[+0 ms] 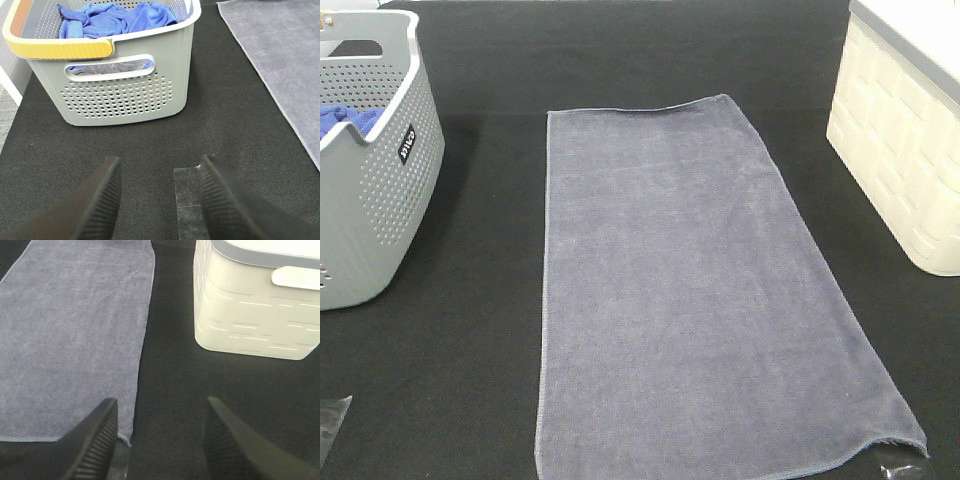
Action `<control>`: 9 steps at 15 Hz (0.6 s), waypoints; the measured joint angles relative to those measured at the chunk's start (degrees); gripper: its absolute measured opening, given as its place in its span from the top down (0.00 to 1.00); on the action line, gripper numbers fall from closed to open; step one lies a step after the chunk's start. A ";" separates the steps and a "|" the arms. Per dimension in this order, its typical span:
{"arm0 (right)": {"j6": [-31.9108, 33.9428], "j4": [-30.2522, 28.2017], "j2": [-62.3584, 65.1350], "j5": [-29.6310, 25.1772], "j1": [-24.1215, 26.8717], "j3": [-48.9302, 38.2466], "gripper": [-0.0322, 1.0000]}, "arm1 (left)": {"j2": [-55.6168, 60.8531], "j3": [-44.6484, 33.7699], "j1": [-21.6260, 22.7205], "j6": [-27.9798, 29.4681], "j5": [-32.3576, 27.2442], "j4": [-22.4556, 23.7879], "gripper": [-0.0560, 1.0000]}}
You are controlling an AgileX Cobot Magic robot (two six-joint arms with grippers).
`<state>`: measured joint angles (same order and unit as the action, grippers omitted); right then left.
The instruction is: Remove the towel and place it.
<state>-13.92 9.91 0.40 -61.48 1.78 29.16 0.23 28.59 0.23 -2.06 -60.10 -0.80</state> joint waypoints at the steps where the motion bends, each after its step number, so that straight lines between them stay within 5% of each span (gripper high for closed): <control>1: 0.00 0.00 0.00 0.00 0.00 0.00 0.49 | 0.00 0.00 0.00 0.00 0.00 0.00 0.50; 9: 0.00 0.00 0.00 0.00 0.00 0.00 0.49 | 0.00 0.00 0.00 0.00 0.00 0.00 0.50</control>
